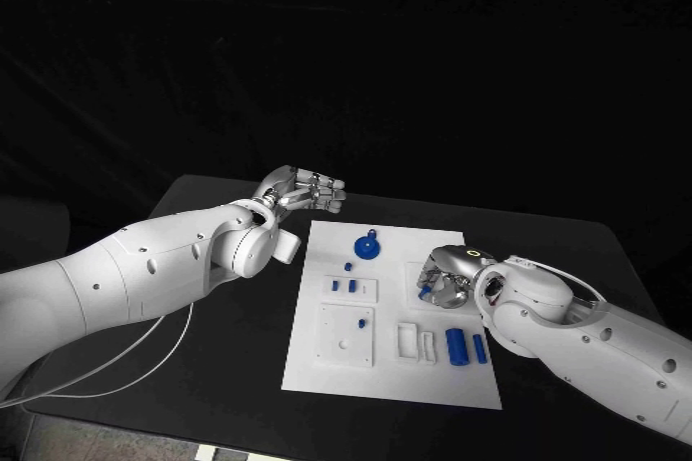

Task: Assemble the parts on the task board

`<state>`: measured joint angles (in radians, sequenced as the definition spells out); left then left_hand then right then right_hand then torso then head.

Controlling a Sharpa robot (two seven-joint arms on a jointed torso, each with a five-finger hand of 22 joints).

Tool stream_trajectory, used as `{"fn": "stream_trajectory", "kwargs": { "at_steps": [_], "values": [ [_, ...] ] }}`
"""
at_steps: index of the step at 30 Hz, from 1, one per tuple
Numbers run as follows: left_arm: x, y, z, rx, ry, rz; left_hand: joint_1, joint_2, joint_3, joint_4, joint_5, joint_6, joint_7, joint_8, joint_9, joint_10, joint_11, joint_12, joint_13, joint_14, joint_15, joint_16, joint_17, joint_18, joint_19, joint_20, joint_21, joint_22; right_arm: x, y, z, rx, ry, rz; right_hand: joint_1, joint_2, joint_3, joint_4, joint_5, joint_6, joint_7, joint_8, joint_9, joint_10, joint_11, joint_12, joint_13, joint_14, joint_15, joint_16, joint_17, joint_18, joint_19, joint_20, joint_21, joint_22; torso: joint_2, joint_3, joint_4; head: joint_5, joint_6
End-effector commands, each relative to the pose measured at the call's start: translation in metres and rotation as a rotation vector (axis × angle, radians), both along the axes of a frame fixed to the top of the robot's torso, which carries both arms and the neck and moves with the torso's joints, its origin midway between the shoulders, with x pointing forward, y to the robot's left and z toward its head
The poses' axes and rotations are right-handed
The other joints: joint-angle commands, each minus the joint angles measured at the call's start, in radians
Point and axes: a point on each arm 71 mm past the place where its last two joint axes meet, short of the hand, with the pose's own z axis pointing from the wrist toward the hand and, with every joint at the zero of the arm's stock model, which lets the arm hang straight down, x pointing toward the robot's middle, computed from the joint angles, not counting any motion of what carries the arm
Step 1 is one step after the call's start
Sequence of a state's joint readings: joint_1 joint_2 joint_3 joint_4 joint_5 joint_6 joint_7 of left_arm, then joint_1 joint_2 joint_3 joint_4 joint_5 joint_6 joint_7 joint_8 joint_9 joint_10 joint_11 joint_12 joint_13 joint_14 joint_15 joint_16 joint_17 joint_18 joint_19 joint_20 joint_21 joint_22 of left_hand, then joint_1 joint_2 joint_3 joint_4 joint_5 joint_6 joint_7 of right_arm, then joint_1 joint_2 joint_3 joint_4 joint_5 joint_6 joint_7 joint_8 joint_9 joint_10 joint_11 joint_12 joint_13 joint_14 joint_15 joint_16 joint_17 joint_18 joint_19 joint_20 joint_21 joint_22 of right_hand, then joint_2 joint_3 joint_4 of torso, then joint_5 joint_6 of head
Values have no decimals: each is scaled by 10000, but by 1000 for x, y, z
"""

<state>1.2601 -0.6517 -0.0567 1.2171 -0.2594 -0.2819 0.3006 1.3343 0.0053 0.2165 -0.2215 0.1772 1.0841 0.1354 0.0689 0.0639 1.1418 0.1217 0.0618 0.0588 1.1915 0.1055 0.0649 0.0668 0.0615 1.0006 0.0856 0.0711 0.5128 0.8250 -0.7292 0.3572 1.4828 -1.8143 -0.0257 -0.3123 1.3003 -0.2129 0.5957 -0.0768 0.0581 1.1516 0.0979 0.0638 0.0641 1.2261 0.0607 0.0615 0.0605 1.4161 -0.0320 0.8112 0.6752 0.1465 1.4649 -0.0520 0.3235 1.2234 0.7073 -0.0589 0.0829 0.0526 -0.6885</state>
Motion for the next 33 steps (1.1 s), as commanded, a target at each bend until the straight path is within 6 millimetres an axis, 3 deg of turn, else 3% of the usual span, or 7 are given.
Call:
{"fn": "stream_trajectory", "kwargs": {
  "at_steps": [1, 7, 17, 27, 31, 33],
  "values": [
    [0, -2, 1, -103, -10, -141, 26, 44, -56, 1, -31, -98, 6, -19, 0, -88, 17, -26, -9, -41, 5, -43, -12, 37, -20, 3, 6, -10, -1, 1, -3, -229, 103, 131, -86, 53, -2, -74, -40, 89, 11, -9, 8, 83, -13, -24, -4, -19, -68, 13, 20, -35, 386, -76, 27, 17, 1, 2, -3, 18, -21],
    [0, -2, 1, -103, -3, -147, 20, 56, -63, 17, -25, -100, 6, -18, 1, -102, 22, -27, -10, -52, 9, -42, -11, 37, -18, 7, 5, -53, -2, 3, -7, -261, 105, 143, -59, 88, 37, -131, -33, 107, 23, -7, 10, 103, -14, -24, -4, -20, -75, 8, 29, -36, 387, -81, 37, 25, 0, 2, -4, 17, -28],
    [0, -2, 1, -103, 1, -152, 15, 75, -61, 36, -27, -102, 7, -18, 1, -100, 20, -25, -9, -53, 9, -43, -11, 38, -12, 7, 7, -65, -1, 6, -1, 382, -877, 2, 178, 639, 550, -550, -35, 1006, -135, 21, 105, 1134, -320, -15, 30, 104, -287, 5, 68, -119, 427, -276, 511, 255, -2, -1, -7, 19, -46],
    [0, -2, 1, -105, 8, -166, 22, 88, -56, 45, -23, -97, 5, -17, 1, -99, 19, -26, -9, -54, 8, -43, -11, 39, -14, 6, 8, -72, -3, 7, 9, 834, -1652, -97, -73, 694, 875, -853, -53, 1237, -200, 5, 125, 1372, -394, -14, 33, 218, -359, -139, 117, -200, 429, -373, 717, 353, -13, -7, -6, 64, -36],
    [0, -1, 1, -94, 9, -137, 22, 88, -56, 45, -23, -97, 5, -17, 1, -99, 19, -26, -9, -54, 8, -43, -11, 39, -14, 6, 8, -72, -4, 10, 24, 1364, -1758, -46, -69, 696, 887, -872, -53, 1262, -212, 8, 128, 1402, -403, -9, 35, 234, -368, -150, 131, -199, 430, -383, 745, 358, -5, 11, -14, 123, -27],
    [1, 0, 0, -89, 5, -124, 22, 88, -56, 45, -23, -97, 5, -17, 1, -99, 19, -26, -9, -54, 8, -43, -11, 39, -14, 6, 8, -72, -5, 12, 36, 1705, -1823, 22, -69, 696, 888, -873, -52, 1263, -212, 7, 127, 1403, -403, -9, 36, 235, -368, -150, 132, -199, 431, -383, 747, 359, -16, -5, -16, 144, -33]
  ]
}}
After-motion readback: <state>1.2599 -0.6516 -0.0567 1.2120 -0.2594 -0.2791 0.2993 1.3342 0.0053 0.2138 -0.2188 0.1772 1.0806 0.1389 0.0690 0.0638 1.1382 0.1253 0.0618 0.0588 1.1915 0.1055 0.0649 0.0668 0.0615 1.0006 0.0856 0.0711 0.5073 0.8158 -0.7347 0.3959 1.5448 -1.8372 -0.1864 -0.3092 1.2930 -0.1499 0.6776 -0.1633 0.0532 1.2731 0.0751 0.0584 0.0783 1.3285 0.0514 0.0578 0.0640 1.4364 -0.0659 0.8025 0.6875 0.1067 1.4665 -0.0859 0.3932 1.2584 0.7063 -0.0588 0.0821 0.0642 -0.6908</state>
